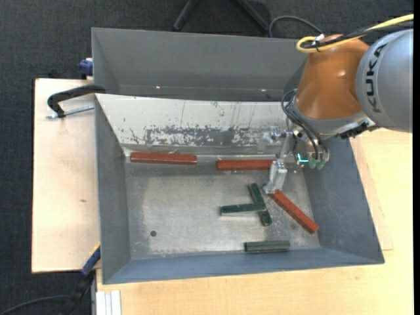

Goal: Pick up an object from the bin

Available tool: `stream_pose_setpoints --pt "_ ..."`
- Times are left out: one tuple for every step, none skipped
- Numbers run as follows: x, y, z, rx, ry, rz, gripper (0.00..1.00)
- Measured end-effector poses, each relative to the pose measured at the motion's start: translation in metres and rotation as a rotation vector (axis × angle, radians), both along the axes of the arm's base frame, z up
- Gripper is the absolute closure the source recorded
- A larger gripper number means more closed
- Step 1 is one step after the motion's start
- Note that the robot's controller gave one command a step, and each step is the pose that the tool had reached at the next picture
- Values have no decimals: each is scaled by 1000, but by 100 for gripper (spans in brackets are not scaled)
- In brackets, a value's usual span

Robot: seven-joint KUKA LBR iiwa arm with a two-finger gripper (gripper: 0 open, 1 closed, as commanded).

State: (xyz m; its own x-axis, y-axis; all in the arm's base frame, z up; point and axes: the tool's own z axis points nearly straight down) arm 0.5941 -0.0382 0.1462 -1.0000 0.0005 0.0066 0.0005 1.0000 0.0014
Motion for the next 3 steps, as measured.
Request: stream_pose_setpoints --pt "6 25 -76 0 -10 -197 0" --pt "-61 -27 -45 -3 -5 -354 0" --pt "-81 22 -46 0 -3 -439 0"
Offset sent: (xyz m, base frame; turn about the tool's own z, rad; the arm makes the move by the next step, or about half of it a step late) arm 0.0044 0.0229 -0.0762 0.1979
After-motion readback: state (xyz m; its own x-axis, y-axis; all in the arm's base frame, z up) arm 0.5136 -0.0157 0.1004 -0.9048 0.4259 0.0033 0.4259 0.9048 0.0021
